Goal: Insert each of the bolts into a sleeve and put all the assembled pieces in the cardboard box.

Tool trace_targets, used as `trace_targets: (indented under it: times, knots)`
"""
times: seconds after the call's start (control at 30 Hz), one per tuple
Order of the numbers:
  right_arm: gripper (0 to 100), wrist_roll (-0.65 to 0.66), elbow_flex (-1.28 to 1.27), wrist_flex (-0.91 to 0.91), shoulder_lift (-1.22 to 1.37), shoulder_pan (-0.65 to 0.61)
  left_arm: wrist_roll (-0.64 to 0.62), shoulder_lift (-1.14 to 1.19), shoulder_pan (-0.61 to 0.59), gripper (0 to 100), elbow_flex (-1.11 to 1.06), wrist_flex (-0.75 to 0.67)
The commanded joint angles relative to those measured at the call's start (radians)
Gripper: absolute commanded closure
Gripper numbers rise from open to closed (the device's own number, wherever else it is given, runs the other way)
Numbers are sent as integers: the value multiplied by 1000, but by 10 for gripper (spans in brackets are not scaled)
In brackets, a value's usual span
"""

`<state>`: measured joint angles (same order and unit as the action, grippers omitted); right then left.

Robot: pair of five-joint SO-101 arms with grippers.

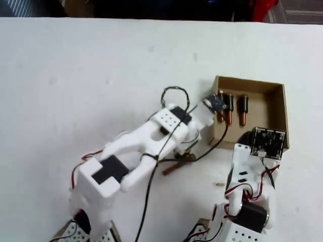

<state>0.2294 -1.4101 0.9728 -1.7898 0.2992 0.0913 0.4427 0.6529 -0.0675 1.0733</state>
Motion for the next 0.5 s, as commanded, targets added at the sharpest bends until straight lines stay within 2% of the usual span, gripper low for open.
trace_targets:
  times: [0.0,0.2,0.37,0.47]
  knots:
    - [981,8,9,-30,-10,5,-6,-67,16,916,23,-9]
    - [981,9,8,-30,-10,5,-11,-116,-45,916,20,3]
    - [981,9,-2,-33,-12,5,-3,-219,-61,917,17,69]
    - [981,9,-2,-38,-12,5,-2,-295,-51,915,17,155]
